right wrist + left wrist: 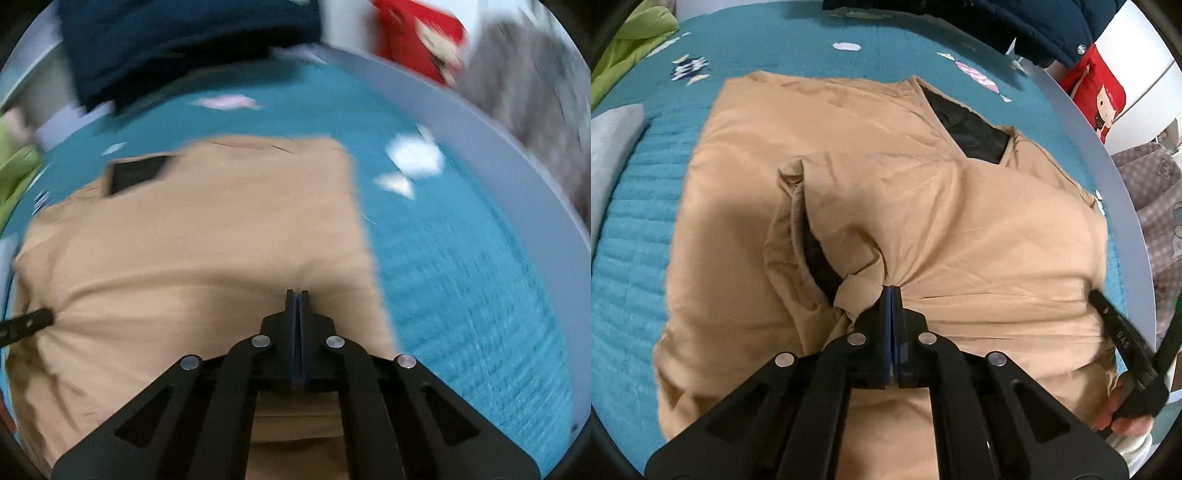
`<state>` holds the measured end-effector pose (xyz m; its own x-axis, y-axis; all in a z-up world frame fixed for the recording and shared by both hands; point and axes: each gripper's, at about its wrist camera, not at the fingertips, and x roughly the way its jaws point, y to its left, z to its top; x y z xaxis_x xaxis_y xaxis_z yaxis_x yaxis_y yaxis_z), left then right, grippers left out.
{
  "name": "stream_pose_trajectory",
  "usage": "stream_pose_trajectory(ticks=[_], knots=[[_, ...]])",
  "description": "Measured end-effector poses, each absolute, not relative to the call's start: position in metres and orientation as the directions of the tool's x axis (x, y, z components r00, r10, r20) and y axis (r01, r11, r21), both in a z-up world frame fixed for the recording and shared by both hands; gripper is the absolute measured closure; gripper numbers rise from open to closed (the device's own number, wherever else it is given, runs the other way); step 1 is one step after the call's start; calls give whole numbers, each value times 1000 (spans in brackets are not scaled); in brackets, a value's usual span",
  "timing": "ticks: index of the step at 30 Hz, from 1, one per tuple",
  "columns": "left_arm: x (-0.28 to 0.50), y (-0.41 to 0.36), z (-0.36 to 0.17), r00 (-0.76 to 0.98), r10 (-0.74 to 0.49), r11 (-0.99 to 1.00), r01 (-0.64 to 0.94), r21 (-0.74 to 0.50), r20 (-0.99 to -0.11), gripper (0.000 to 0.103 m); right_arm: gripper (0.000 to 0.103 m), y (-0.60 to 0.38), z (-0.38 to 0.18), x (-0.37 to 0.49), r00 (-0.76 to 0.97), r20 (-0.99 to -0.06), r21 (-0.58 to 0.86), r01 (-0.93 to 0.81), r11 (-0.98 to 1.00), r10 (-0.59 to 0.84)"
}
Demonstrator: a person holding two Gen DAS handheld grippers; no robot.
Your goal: Fold large clothes
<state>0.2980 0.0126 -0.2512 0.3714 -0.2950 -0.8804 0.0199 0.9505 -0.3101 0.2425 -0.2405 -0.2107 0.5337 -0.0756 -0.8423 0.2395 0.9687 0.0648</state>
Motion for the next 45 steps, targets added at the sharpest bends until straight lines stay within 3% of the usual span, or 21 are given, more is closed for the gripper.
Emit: stream_pose_trajectory(ticks=[6,12,17,19,22,26,30,35,38,40,41,42,43,45], knots=[[288,5,-213,447,-255,966,88,-241,-857,100,100,-237,-168,236,627,-777,103,215,971,-56],[292,-6,-178,540,-338,941,180,-286,-771,99,97,-189,-127,260,765,-637,208,49,977,97],[330,-14,-220,457,-352,935,121,-335,-817,99,98,-144,-163,302,656,-717,239,-85,967,235],[341,-10,-248,395,-334,940,69,-335,-856,101,100,-138,-191,319,580,-789,184,-89,979,201],[344,14,-255,397,-404,898,3,-439,-824,101,103,-165,-208,326,546,-823,165,-32,986,156],[344,36,-234,462,-292,939,-26,-342,-837,100,103,-223,-199,319,576,-813,206,141,968,89],[352,37,-256,422,-299,944,0,-329,-856,101,103,-266,-222,324,547,-818,346,220,912,178],[351,26,-246,436,-236,965,4,-261,-869,100,101,-250,-209,322,533,-836,269,197,943,127],[346,23,-235,442,-259,965,88,-245,-859,83,100,-244,-199,323,518,-848,228,171,959,110],[343,22,-228,446,-288,958,122,-261,-848,51,92,-244,-189,316,517,-845,251,160,955,135],[340,22,-221,452,-299,954,142,-263,-841,45,71,-248,-188,314,517,-841,273,159,949,156],[337,22,-213,465,-301,954,163,-253,-833,39,40,-252,-179,312,528,-826,322,157,934,196],[335,23,-206,478,-293,955,175,-238,-828,33,29,-256,-173,309,549,-808,349,152,925,214],[334,25,-195,490,-295,954,193,-229,-820,30,25,-265,-157,306,589,-777,371,142,918,223]])
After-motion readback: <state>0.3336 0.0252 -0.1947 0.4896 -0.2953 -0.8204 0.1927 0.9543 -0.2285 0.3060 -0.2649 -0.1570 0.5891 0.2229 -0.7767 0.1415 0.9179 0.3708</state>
